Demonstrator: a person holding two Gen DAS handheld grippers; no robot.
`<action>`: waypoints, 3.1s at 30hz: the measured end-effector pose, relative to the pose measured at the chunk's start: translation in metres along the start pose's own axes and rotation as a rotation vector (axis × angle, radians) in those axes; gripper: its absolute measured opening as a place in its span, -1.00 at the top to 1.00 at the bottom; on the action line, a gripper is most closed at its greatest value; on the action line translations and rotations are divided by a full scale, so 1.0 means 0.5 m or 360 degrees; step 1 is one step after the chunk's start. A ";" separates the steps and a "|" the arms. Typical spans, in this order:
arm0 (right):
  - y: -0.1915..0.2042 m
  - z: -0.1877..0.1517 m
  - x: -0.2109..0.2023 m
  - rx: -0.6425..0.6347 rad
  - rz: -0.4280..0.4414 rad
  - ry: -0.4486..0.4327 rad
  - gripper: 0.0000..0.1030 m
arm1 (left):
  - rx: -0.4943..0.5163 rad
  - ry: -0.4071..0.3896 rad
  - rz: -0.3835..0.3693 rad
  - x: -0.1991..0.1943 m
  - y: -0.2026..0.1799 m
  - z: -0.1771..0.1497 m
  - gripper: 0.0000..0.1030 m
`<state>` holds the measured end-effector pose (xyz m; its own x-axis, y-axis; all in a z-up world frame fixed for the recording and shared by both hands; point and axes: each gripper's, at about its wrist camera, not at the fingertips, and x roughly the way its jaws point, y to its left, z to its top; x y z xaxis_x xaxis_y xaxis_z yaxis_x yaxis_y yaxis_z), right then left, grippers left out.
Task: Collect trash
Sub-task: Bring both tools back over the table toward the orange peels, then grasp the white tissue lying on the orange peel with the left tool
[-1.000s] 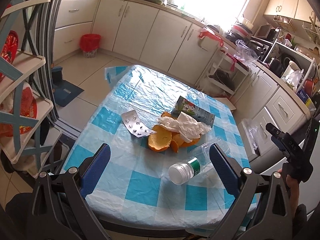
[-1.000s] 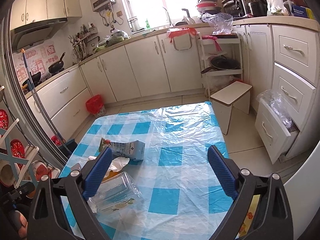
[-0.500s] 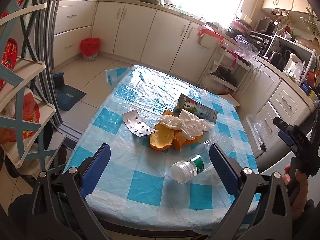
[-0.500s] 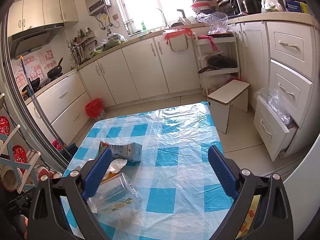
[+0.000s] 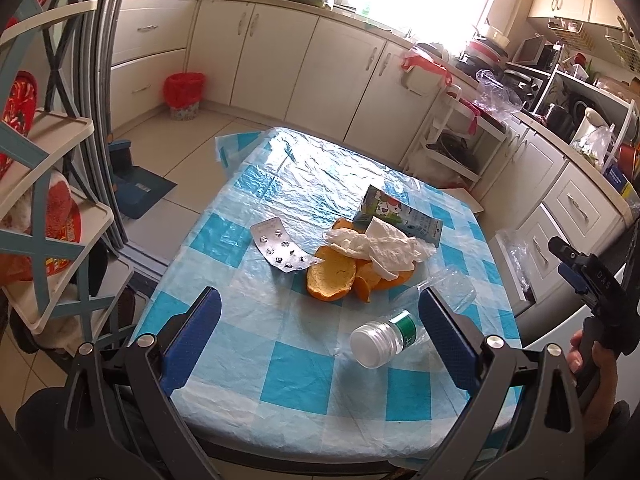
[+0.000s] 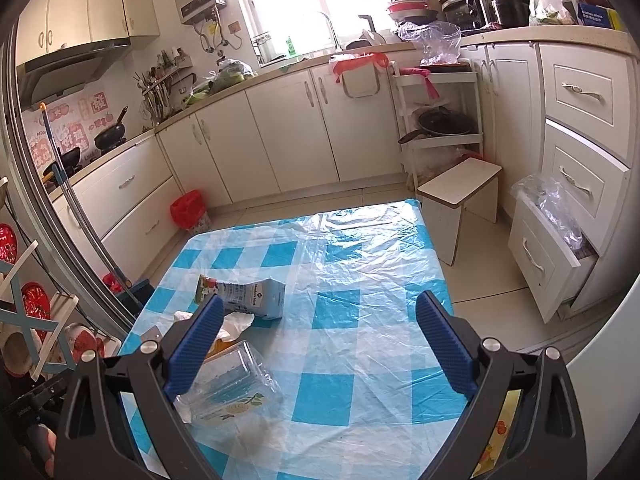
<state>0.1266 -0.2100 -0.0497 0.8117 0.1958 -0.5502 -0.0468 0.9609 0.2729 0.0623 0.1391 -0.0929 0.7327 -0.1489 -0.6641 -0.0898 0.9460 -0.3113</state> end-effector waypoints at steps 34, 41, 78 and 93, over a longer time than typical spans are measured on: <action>-0.024 -0.003 -0.015 0.0008 -0.0033 -0.0009 -0.80 | 0.0114 0.0011 0.0075 0.010 0.002 -0.010 -0.85; -0.057 -0.009 -0.015 0.0041 -0.0051 0.0012 -0.80 | 0.0174 0.0067 0.0068 0.037 -0.013 -0.018 -0.85; -0.099 -0.030 0.035 0.0157 0.0014 0.0161 -0.80 | 0.0443 0.0229 -0.0034 0.251 -0.188 0.095 0.87; -0.026 -0.035 0.064 0.0005 0.0094 0.0239 -0.80 | 0.0157 -0.0008 -0.0127 0.066 -0.052 0.152 0.88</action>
<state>0.1429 -0.2126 -0.0849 0.7116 0.2794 -0.6446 -0.0898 0.9462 0.3109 0.1402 0.1315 -0.0552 0.7382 -0.2239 -0.6363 0.0357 0.9550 -0.2946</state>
